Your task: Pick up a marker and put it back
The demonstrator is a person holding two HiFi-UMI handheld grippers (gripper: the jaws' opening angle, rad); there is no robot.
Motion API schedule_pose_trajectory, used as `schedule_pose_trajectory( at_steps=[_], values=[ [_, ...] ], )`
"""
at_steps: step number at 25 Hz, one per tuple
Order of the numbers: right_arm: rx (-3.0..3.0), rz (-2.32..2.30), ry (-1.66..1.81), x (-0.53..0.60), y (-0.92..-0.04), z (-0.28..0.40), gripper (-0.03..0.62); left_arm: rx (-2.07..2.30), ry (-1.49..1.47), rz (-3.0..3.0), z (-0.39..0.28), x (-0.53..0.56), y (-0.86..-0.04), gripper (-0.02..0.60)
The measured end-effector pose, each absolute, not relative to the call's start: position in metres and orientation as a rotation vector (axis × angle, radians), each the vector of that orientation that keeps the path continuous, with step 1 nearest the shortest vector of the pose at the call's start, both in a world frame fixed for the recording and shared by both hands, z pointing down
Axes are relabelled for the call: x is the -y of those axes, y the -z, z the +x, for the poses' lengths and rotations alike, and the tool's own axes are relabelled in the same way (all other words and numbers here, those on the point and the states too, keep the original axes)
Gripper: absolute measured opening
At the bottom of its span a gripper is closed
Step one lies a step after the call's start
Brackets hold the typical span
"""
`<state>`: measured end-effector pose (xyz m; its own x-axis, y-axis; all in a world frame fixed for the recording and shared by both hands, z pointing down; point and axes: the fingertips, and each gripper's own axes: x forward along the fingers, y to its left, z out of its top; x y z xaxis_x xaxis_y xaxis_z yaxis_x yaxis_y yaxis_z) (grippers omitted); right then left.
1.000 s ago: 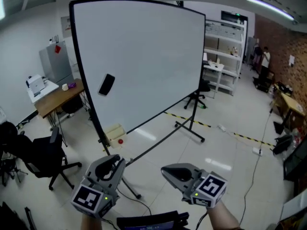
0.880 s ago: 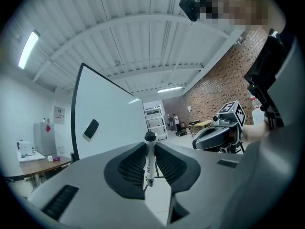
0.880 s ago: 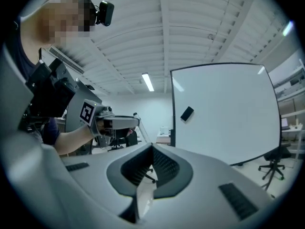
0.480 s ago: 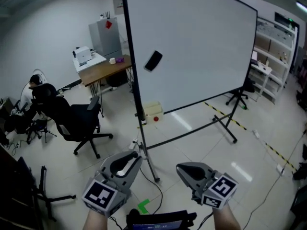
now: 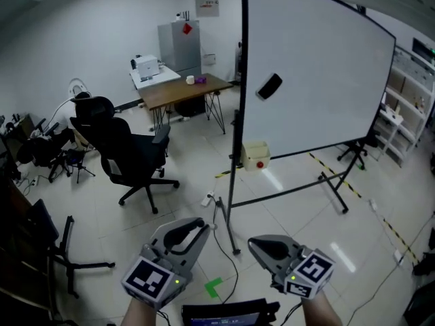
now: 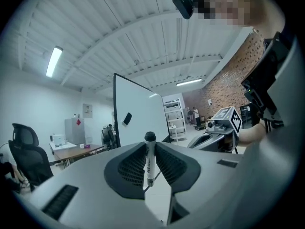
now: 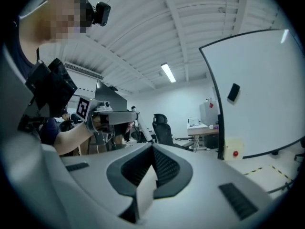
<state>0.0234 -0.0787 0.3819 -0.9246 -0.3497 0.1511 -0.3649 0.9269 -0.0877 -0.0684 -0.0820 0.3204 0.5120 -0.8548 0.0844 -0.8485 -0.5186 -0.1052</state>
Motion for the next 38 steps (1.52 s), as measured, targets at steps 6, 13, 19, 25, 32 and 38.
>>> schedule_pose_trajectory(
  at_steps=[6,13,19,25,32,38],
  values=[
    [2.931,0.571,-0.1,0.041,-0.37,-0.049,0.012,-1.507,0.136,-2.7,-0.147,0.048,-0.318,0.063],
    [2.886,0.688,-0.074,0.01,-0.373,-0.092,0.012,-1.401,0.126,-2.761,-0.192,0.02,-0.322,0.062],
    [2.834,0.77,-0.046,-0.01,-0.371,-0.091,0.012,-1.326,0.068,-2.808,-0.191,0.009,-0.32,0.062],
    [2.846,0.801,-0.032,-0.032,-0.366,-0.06,0.012,-1.317,0.071,-2.808,-0.164,-0.014,-0.316,0.063],
    [2.886,0.784,-0.066,-0.075,-0.368,-0.002,0.012,-1.342,0.096,-2.782,-0.105,-0.052,-0.311,0.062],
    [2.937,0.763,-0.117,-0.119,-0.369,0.045,0.012,-1.37,0.142,-2.742,-0.056,-0.101,-0.305,0.062]
  ],
)
